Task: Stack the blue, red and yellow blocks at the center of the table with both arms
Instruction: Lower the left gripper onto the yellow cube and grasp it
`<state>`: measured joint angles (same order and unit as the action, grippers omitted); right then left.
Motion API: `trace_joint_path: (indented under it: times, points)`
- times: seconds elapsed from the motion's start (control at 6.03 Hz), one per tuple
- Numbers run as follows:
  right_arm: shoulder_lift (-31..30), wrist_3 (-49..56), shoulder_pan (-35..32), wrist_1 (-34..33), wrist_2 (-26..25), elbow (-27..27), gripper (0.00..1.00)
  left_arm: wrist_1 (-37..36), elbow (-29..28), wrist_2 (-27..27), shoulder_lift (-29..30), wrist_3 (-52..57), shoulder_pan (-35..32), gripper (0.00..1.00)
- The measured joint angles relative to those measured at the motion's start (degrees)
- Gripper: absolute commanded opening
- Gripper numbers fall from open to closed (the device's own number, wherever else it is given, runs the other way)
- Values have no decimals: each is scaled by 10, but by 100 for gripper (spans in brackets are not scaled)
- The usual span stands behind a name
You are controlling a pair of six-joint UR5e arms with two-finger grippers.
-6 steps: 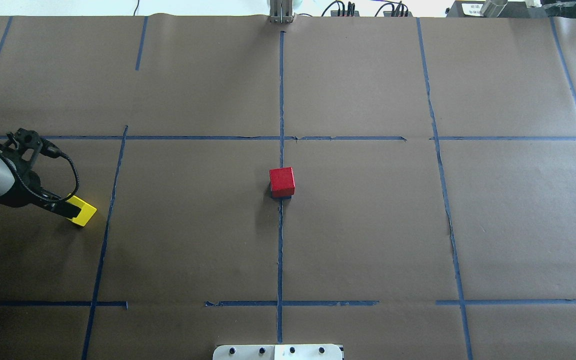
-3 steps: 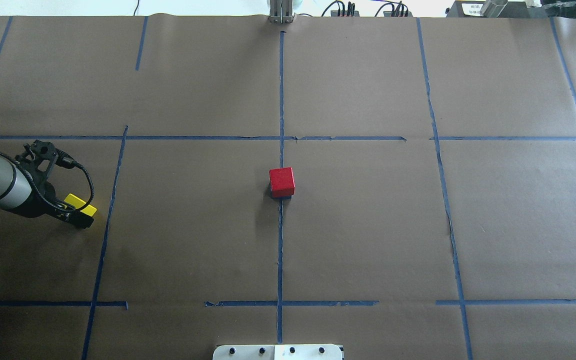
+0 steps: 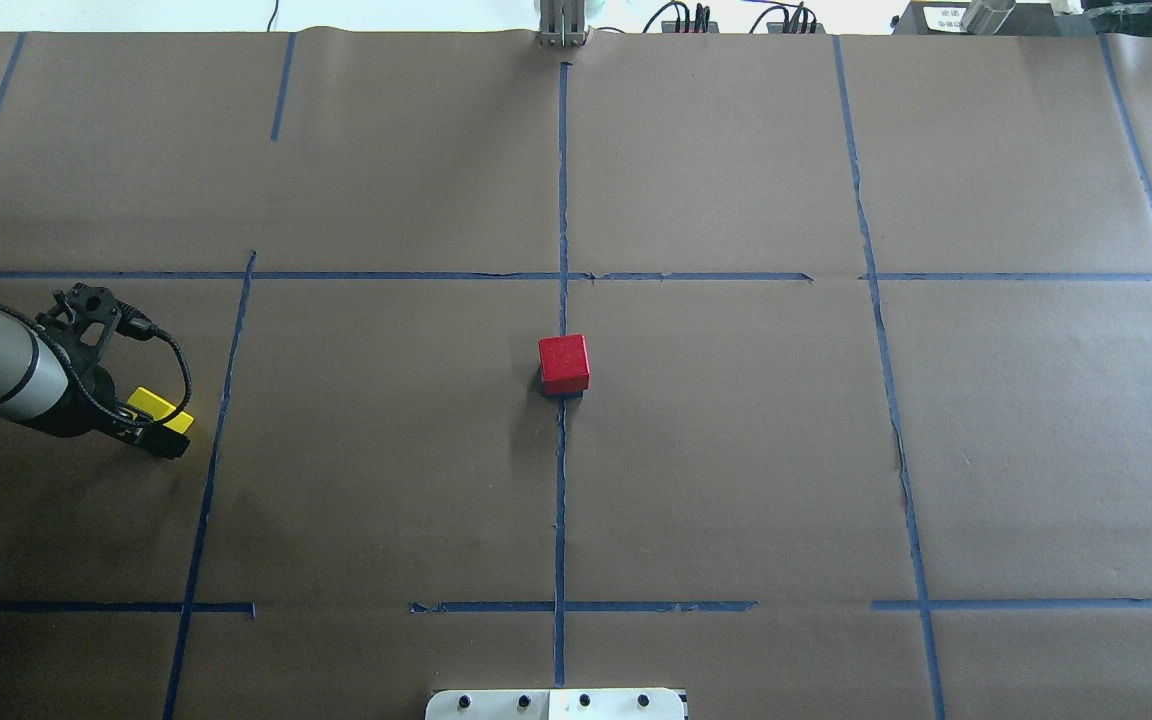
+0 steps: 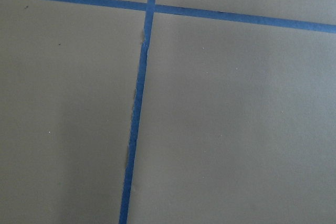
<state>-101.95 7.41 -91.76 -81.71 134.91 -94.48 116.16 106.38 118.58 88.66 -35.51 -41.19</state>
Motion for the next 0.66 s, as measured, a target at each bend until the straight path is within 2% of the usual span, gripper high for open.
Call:
trace_joint_path:
  times: [0.66]
  points:
    - [0, 1, 0, 1, 0, 0, 100, -2, 6, -1, -1, 0, -8, 100]
